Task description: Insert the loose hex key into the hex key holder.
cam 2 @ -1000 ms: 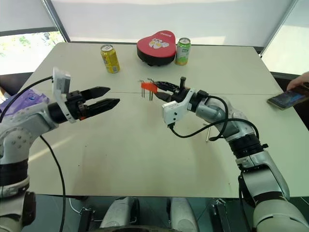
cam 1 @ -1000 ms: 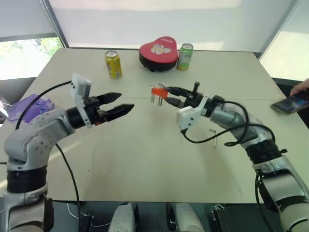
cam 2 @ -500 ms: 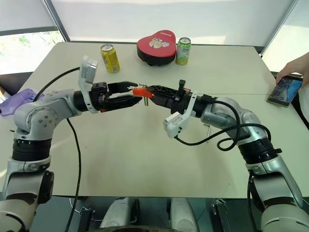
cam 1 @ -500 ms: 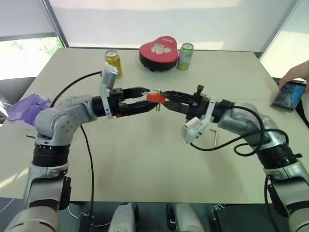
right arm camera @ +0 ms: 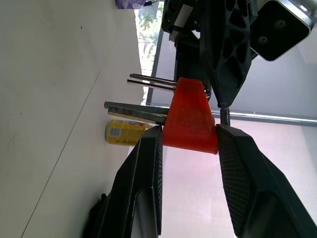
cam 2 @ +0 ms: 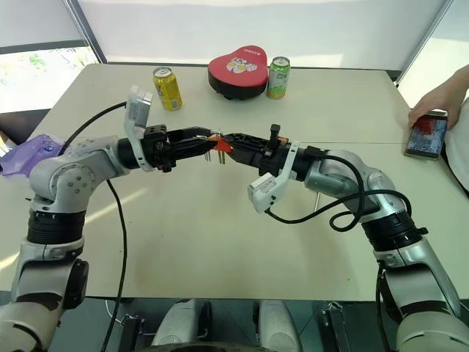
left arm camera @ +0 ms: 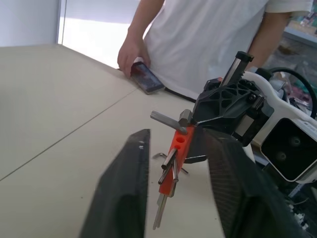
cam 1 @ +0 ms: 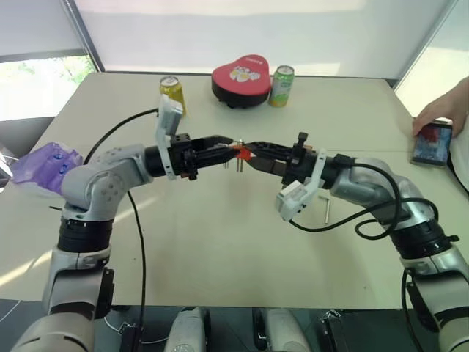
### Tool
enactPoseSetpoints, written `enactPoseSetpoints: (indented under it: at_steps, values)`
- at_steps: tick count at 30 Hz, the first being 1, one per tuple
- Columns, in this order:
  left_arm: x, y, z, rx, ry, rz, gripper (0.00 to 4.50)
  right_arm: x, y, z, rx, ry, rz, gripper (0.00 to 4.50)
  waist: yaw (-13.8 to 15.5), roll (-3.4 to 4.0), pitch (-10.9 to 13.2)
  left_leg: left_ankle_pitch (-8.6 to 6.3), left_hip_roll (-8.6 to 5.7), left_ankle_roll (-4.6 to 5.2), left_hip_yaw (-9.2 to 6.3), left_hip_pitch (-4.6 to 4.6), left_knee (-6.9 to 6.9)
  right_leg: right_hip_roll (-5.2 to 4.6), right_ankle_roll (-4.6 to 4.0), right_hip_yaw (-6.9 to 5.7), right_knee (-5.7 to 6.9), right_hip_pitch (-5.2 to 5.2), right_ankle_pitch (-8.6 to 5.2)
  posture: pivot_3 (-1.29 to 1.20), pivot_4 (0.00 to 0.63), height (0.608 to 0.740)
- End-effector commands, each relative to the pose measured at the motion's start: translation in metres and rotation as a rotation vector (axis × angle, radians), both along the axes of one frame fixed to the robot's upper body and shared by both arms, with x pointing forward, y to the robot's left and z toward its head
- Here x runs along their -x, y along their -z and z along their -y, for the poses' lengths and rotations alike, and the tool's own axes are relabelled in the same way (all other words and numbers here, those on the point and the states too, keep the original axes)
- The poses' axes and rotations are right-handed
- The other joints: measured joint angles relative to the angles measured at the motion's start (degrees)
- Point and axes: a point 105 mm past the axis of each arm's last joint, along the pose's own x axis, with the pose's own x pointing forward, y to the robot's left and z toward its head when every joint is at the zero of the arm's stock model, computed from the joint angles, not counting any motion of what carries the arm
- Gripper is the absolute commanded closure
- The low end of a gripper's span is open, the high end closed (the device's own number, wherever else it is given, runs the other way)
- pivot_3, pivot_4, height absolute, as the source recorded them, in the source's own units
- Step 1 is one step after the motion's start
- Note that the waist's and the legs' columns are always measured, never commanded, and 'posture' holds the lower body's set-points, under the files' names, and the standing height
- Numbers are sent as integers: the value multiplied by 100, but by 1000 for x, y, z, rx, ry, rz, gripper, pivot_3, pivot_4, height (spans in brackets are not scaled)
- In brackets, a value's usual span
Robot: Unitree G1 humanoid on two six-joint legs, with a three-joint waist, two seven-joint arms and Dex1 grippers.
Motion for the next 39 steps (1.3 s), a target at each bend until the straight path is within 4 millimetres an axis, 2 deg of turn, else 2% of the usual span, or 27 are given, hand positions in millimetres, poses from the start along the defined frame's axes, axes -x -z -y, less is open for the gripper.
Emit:
enactPoseSetpoints:
  at_steps: [1,16,18,23,25,28,30,32,34,36,39]
  values:
    - [3,-6,3,4,19,35,4398,6,-20,1,-39,-14,57,3499,0,0,0,0,0,0,0,0,0,0,0,0,0,0,0,0,150,740]
    - [2,-5,7,-5,30,48,4458,4,-23,3,-58,4,45,3499,1,0,0,0,-1,0,0,0,1,0,1,0,1,0,0,0,150,740]
    - [2,-6,7,-8,27,55,4500,4,-22,4,-60,7,35,2412,1,0,0,0,-1,0,0,0,1,0,1,0,1,0,0,0,150,740]
    - [0,-6,6,-29,-1,103,4500,-1,-14,12,-35,57,-13,30,3,0,0,0,-1,0,-1,0,1,0,1,0,1,1,0,0,150,740]
    - [0,-5,6,-38,-14,124,4500,-3,-11,17,-35,84,-50,30,5,0,0,0,-1,0,0,0,2,0,1,0,1,1,0,0,150,740]
    - [-2,-3,4,-55,-53,168,4500,-18,-3,40,-96,220,-229,30,11,0,0,0,-1,0,0,0,2,-1,1,0,0,2,0,0,150,740]
    - [-3,-2,2,-75,-85,211,4500,-31,7,66,-207,372,-465,30,21,0,0,0,-1,0,0,0,2,-1,1,0,0,4,0,0,150,740]
    - [-3,-1,1,-85,-102,236,4500,-35,14,84,-306,477,-659,30,28,0,0,0,0,0,-1,1,4,-2,1,-1,0,7,1,0,150,740]
    - [-2,-1,-1,-86,-123,254,4500,-37,20,110,-466,625,-917,30,28,0,1,0,0,1,-1,0,5,-2,1,-1,1,7,1,0,150,740]
    - [-2,0,-2,-89,-139,266,4500,-31,29,126,-585,735,-1137,30,31,2,0,0,2,1,-4,1,5,-3,1,-1,2,7,1,0,150,740]
    - [-1,1,-2,-88,-151,274,4500,-24,37,139,-718,867,-1277,30,21,2,0,-1,4,2,-12,2,4,-2,1,-3,3,7,1,0,150,740]
